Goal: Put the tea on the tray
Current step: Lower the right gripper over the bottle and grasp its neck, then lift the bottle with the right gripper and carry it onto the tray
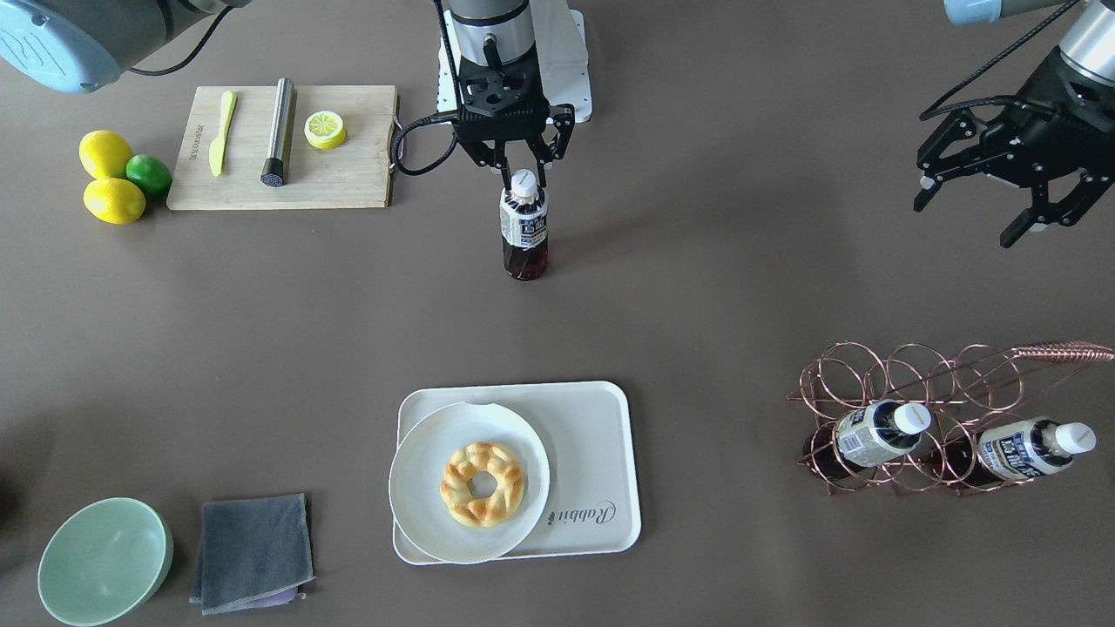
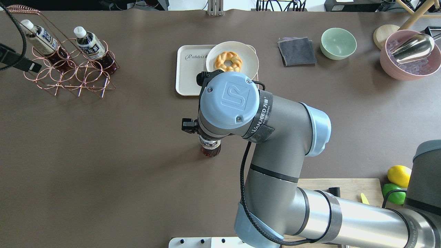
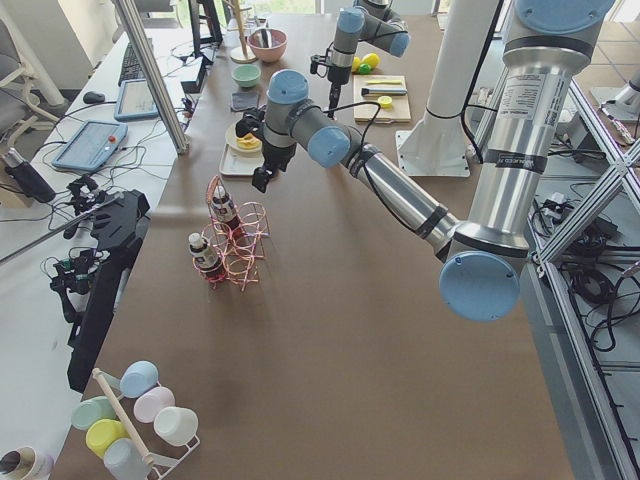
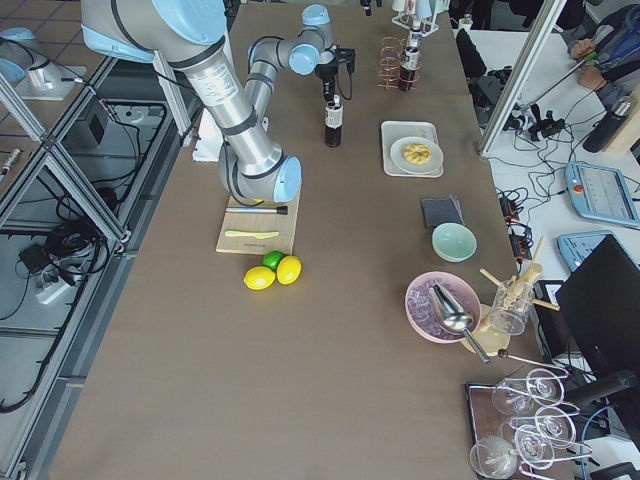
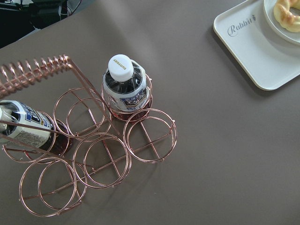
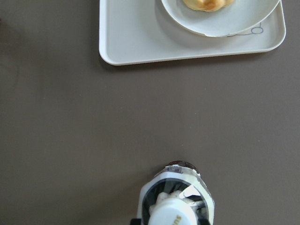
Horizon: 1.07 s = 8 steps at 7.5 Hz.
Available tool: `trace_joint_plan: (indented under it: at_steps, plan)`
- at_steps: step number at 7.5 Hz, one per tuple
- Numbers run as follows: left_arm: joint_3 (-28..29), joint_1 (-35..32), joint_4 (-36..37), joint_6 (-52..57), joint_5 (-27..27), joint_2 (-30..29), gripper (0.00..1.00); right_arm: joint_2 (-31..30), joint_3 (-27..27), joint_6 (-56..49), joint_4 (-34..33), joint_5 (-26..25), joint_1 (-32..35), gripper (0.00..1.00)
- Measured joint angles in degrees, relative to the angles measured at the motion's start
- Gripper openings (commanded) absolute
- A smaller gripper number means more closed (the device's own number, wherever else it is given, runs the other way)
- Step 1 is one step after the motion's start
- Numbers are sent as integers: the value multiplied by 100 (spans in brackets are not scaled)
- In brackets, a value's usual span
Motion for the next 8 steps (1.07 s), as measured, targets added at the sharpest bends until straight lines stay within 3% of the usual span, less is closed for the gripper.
trace_joint_plan:
  at_steps: [1, 5, 6, 8]
  plan:
    - [-1, 0, -1, 7, 2, 30, 96, 18, -27, 0, 4, -39, 2, 0]
    - [-7, 0, -2, -23, 3, 57, 96, 309, -129, -99, -17, -52, 279, 0]
    - [-6, 0, -2, -26, 3, 58, 96, 562, -432, -185, -12, -26, 448, 0]
    - [-33, -60, -15, 3, -1, 198, 96, 1308, -1537, -518, 83, 204, 979, 0]
